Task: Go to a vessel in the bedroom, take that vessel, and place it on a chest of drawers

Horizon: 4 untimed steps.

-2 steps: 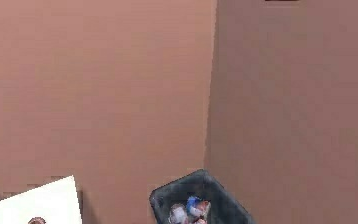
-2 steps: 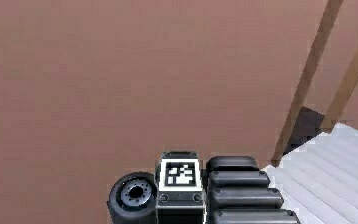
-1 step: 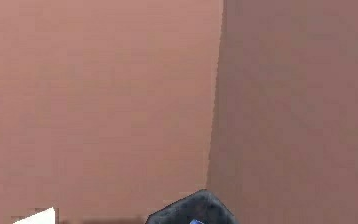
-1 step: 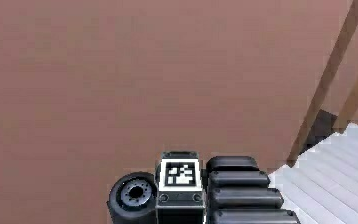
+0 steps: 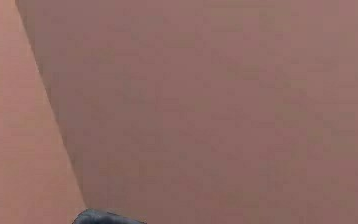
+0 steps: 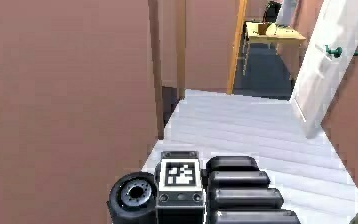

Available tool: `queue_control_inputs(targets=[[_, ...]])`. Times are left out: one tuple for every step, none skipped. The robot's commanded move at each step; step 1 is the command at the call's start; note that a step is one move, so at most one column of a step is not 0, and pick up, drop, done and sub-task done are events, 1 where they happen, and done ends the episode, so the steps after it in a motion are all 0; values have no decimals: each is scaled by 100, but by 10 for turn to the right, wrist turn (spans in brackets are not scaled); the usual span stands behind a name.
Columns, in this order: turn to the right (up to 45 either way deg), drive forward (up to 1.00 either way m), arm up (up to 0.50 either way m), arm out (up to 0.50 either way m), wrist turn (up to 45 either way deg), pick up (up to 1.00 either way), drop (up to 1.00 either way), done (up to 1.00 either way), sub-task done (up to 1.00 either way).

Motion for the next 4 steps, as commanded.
queue_control_inputs(targets=[[450,0,0,0,0,0,0,0,0],[450,0,0,0,0,0,0,0,0],[240,0,0,0,0,0,0,0,0],[-450,0,0,0,0,0,0,0,0]])
